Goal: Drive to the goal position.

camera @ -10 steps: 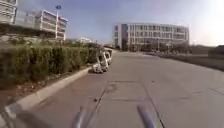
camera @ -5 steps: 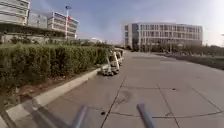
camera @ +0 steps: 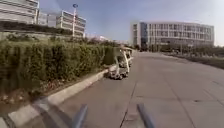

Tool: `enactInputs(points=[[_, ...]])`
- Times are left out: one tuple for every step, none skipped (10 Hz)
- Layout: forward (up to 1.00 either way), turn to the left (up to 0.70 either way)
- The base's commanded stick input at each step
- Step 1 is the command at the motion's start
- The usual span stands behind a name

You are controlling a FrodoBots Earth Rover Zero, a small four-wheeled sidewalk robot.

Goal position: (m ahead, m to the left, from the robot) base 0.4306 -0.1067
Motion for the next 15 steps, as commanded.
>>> enactInputs(points=[[0.7, 0.14], [0.7, 0.14], [0.7, 0.14], [0.7, 0.14], [0.7, 0.03], [0.7, 0.0], [0.7, -0.05], [0.7, -0.12], [0.24, -0.51], [0.0, -0.7], [0.0, -0.7], [0.0, -0.7], [0.0, -0.7], [0.0, -0.7], [0.0, -0.7]])
